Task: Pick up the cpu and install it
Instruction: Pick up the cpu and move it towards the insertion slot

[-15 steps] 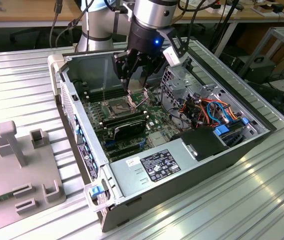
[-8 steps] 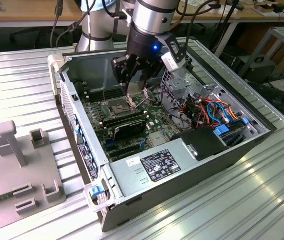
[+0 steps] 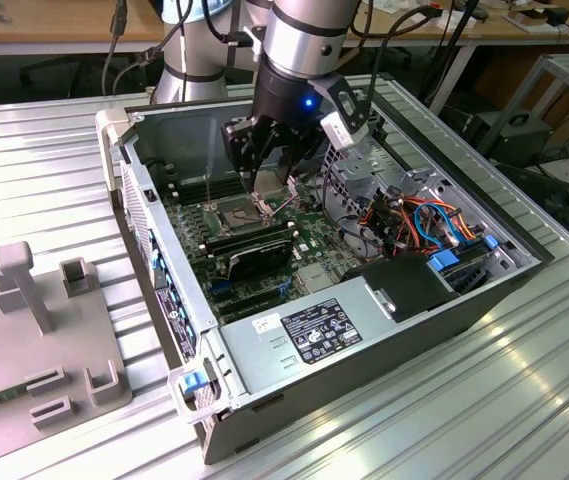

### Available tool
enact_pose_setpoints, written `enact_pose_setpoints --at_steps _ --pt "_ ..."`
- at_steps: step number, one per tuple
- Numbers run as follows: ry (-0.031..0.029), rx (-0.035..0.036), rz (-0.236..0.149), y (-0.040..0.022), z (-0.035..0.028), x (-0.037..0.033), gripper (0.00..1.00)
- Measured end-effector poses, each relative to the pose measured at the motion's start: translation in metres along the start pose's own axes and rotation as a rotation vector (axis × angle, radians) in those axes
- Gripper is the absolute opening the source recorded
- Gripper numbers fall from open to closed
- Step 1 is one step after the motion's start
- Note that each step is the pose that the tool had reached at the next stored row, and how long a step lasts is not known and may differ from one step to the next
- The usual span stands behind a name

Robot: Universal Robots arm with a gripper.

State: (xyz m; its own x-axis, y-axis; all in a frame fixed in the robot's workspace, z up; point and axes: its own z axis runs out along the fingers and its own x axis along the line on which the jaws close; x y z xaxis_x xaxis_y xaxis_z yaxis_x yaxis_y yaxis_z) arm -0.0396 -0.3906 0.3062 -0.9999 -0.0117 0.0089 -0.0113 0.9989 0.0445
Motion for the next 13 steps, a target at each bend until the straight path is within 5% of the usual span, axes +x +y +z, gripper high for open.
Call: enact_pose_setpoints --at_steps 4,13 --pt "-0.0001 -0.0001 0.0 -0.0004 0.0102 0.0003 0.55" --pt "0.0 0.0001 0.0 -0.0003 0.0181 0.0003 0.55"
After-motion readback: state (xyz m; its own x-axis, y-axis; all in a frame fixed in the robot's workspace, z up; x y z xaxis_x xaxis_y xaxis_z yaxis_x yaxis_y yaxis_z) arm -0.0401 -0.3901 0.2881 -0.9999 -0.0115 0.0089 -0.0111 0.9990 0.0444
